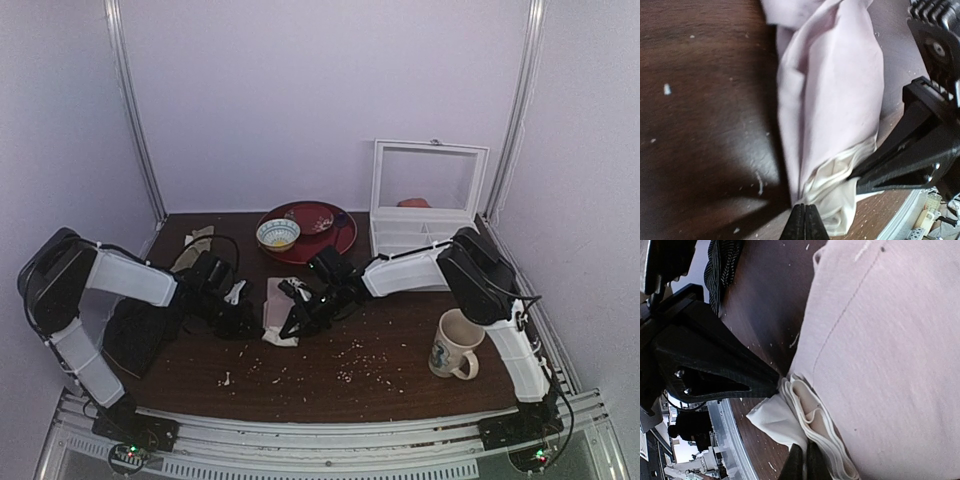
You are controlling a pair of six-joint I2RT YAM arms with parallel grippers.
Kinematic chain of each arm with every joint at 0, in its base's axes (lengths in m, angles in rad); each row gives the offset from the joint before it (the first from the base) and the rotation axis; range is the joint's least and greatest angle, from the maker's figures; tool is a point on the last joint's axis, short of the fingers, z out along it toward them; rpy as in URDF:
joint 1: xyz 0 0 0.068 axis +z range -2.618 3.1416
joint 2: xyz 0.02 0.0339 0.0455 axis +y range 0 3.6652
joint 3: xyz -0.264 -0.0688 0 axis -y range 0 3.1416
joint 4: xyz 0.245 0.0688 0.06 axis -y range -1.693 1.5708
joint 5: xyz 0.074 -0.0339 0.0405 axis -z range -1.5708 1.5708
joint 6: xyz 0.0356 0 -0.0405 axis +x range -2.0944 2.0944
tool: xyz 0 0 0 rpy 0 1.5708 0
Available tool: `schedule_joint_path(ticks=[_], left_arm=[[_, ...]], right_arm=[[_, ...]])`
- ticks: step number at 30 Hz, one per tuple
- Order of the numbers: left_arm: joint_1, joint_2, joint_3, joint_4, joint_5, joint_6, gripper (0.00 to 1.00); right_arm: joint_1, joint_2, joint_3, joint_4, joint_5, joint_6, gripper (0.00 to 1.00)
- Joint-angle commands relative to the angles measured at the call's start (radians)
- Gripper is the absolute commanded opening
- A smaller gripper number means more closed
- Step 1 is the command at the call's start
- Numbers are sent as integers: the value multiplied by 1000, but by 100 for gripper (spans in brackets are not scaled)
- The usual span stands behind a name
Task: Roll the underwear
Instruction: Roll the underwear at the center of the board.
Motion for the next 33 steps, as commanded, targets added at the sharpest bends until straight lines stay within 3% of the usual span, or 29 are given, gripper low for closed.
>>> schedule_joint_path(ticks=[1,8,15,33], left_arm=[[5,-91,28,-108,-87,29,10],[4,-141,0,-63,-31,36,28],[2,-87,-18,45,51,26,37],[-22,8,43,50,20,59,42]], right_arm=[[-18,40,38,-121,70,-16,0],[-10,50,82,-186,86,-57,0],[-2,79,131,-230,89,-84,0],[6,109,185,-276,80,-108,0]])
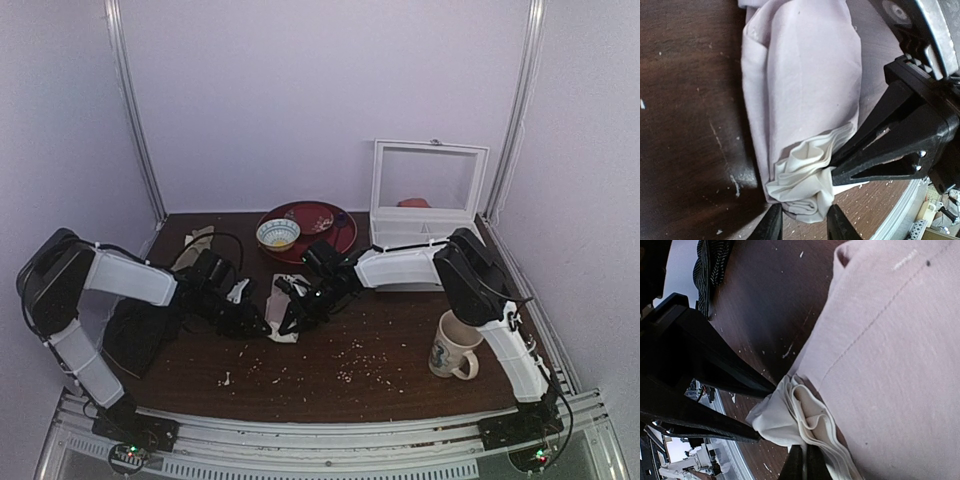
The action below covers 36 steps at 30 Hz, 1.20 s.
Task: Roll the underwear
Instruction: Roll the underwear at the center of the board.
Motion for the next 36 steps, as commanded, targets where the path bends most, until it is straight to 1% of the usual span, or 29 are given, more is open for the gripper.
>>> schedule_joint_path(ticks=[1,6,13,23,28,36], left_arm=[[-7,21,33,53,-12,27,43],[-9,15,59,-3,-69,63,44],[-8,36,104,-49,-90,114,45],[-26,60,89,-31,-28,133,44],[-26,44,39,33,-8,105,44],[-27,49,15,62,5,104,38]], right_arm=[[6,48,8,-56,44,-20,0],[6,51,6,-59,38,-24,0],[6,56,9,-56,33,-22,0],[7,68,24,-63,33,-21,0],[7,71,26,-66,33,-22,0],[6,71,27,-71,32,-25,0]])
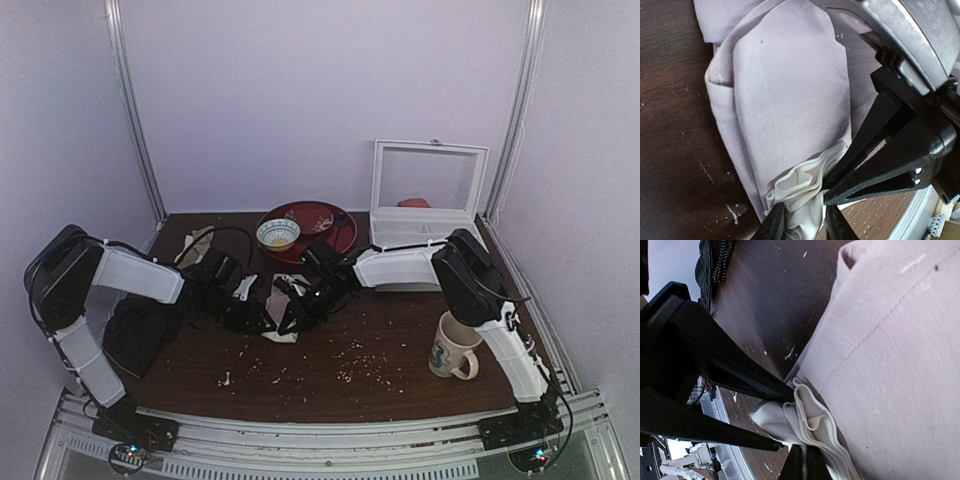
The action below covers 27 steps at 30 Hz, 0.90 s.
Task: Roll the underwear
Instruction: Roll the underwear at the center of the board.
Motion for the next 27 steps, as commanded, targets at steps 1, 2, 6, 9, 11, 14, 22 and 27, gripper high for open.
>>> schedule_joint_path(ticks=[1,2,6,9,11,14,22,27], left_arm=[[-5,-2,-34,40,39,-2,38],[-6,-4,-38,44,42,-2,38],[-6,-8,-54,50,53,0,35],[-6,-15,-69,59,53,-3,32],[-6,-21,-80,65,51,-6,32],[-7,-16,-81,62,57,-3,24],[-6,9,-46,12,28,-11,0],[-6,35,-9,-60,7,-50,0]], right_arm=[[6,53,0,-54,52,-10,0],[6,52,1,-54,52,-10,0],[7,54,3,-53,52,-8,0],[6,56,6,-54,53,-7,0],[6,58,6,-52,52,-6,0],[6,58,7,-53,52,-7,0],[6,43,-5,-48,69,-18,0],[6,4,-46,3,74,-36,9]])
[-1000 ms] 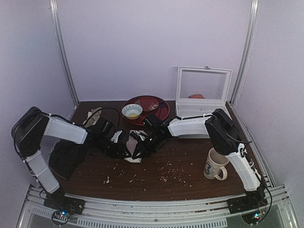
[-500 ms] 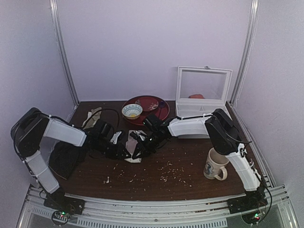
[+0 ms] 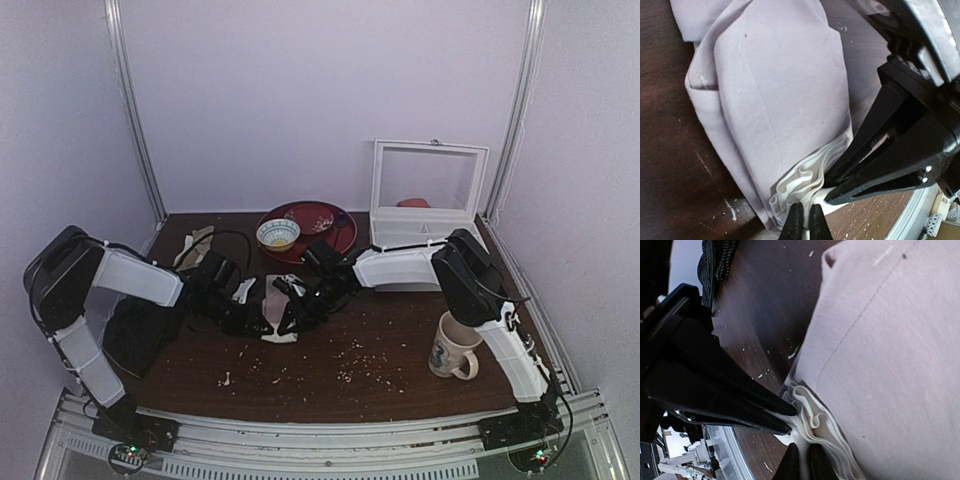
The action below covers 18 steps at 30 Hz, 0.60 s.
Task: Roll the underwear
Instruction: Roll the underwear at the center of the board.
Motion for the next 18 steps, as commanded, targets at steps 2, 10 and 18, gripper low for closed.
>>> schedule_joint_path(ticks=[2,10,18], left_arm=[[-8,46,29,-106,-1,-55,0],[1,86,36,-140,23,-130,0],[42,108,25,-164,57,-185,0]], right_arm=[[8,-23,-76,39,87,-33,11],[10,-135,-199,185,119,-54,17],[10,-245,-330,305,191,-79,20]])
